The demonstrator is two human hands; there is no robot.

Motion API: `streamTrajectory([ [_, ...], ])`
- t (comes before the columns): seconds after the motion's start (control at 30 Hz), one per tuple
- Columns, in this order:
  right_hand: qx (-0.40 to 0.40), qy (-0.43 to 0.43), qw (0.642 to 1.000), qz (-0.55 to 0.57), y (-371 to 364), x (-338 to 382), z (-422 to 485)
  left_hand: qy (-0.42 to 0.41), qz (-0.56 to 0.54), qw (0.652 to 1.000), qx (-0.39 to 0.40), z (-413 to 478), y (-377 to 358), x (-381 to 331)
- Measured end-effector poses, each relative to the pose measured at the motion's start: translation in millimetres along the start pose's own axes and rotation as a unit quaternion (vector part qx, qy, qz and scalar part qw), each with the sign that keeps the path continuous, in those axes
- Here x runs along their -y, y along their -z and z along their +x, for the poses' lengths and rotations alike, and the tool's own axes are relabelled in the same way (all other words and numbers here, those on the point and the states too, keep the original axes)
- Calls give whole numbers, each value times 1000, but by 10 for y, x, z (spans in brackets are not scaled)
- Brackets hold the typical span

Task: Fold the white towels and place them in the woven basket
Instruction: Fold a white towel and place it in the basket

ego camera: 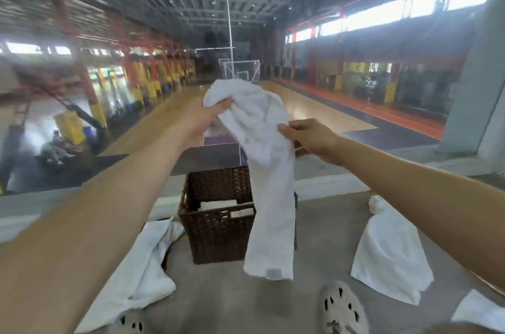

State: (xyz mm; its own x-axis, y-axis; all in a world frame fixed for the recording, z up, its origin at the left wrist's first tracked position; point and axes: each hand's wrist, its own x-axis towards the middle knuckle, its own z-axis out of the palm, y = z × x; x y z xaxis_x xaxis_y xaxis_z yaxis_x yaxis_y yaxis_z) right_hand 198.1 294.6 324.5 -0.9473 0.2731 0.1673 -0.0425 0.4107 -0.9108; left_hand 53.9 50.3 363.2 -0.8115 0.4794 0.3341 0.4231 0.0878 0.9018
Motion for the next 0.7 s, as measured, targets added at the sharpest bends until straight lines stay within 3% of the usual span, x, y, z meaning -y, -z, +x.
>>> streamTrajectory([
  [0.2,-55,2,994,-92,13,4,54,-27,156,985,-64,-172,565,-263],
  [0.33,-71,38,980,-182,-93,55,176,-16,230,971,-58,-198,770,-174],
  [0.47,-99,75,951,-283,-135,83,298,22,213,976,-40,-287,1043,-76],
  [0.7,-137,118,942,-284,-141,29,472,76,237,968,5,-453,1316,58],
])
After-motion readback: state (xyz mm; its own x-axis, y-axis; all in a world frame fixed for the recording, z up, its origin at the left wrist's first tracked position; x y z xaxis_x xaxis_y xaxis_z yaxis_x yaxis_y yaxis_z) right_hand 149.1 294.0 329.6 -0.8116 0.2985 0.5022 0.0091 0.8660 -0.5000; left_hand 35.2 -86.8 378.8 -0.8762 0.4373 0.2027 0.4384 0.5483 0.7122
